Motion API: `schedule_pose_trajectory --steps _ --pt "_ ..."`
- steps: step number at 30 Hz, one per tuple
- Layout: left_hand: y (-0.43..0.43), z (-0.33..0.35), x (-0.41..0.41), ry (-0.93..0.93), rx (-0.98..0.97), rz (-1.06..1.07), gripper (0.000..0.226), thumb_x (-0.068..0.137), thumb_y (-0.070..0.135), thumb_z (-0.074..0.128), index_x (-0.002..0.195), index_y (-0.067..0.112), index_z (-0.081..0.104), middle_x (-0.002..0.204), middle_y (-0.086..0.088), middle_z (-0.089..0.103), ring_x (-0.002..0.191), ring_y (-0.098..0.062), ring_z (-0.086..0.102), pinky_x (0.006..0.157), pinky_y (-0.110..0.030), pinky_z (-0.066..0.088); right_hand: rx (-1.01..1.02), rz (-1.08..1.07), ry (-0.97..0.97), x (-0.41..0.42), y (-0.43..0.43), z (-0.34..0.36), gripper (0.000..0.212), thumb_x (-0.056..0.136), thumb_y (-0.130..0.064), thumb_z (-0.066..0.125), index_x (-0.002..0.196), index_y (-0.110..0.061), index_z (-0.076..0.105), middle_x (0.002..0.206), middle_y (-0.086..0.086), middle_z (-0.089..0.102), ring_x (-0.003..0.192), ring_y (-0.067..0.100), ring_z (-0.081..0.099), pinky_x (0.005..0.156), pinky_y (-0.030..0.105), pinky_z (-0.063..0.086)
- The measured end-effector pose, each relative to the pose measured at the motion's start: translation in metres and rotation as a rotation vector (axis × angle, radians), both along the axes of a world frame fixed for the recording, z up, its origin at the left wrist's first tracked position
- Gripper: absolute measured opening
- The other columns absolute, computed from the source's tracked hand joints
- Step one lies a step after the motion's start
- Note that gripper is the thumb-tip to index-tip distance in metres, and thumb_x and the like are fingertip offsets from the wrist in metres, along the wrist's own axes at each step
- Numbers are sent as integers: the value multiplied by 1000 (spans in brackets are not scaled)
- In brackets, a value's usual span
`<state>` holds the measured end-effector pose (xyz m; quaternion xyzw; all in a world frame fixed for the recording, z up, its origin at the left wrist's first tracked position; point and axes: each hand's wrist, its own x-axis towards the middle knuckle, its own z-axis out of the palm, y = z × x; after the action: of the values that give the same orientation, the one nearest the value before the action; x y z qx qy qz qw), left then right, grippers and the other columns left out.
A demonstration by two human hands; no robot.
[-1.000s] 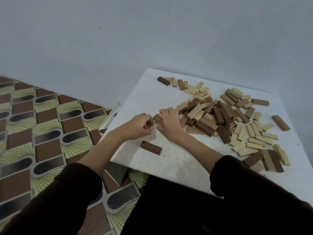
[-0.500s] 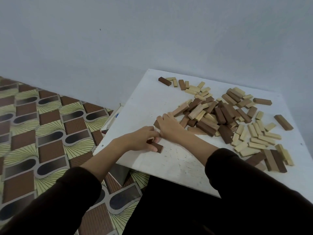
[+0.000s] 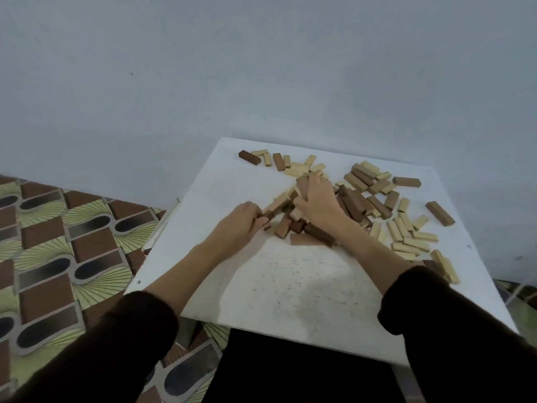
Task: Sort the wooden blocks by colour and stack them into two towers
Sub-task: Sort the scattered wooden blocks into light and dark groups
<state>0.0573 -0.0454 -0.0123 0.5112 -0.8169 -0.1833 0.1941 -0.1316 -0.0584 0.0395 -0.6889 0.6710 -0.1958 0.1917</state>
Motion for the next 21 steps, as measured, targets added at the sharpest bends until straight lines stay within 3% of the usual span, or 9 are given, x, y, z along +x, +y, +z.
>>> schedule_pose_trajectory --steps 2,6,10,13,17,21 --pt "-17 8 -26 64 -57 3 23 102 23 36 97 8 52 95 -1 46 89 -17 42 70 -27 30 -5 -116 -113 -17 -2 -1 41 86 -11 56 120 6 39 117 19 49 111 33 46 96 43 38" --pt "-48 21 -76 147 -103 -23 24 102 19 32 80 16 42 87 0 43 90 -27 45 68 -33 34 -38 -192 -92 -40 -6 -14 45 89 -16 60 122 6 39 117 20 49 111 33 44 99 40 34" --pt "-66 17 -110 70 -44 -64 26 103 19 31 104 2 52 108 -14 50 104 -27 41 84 -38 37 -71 -200 -10 -50 -13 -34 43 92 -19 54 127 0 39 126 18 44 119 33 36 100 36 25" --pt "-74 4 -119 -17 -72 -50 32 103 21 33 123 3 49 126 -15 46 113 -29 38 89 -37 35 -99 -205 64 -55 -15 -47 50 95 -25 51 139 -9 34 140 13 36 129 30 30 102 42 29" --pt "-73 -7 -117 -86 -127 -64 39 101 26 37 136 7 40 140 -11 42 126 -27 37 100 -39 35 -162 -127 116 -61 -14 -58 63 98 -33 44 150 -13 14 154 8 24 140 26 24 113 42 24" --pt "-75 -12 -113 -58 -68 -61 44 101 31 37 139 8 39 141 -9 45 122 -28 48 98 -41 41 -140 -168 75 -62 -13 -63 61 101 -40 30 150 -10 10 155 7 24 143 24 19 116 42 18"
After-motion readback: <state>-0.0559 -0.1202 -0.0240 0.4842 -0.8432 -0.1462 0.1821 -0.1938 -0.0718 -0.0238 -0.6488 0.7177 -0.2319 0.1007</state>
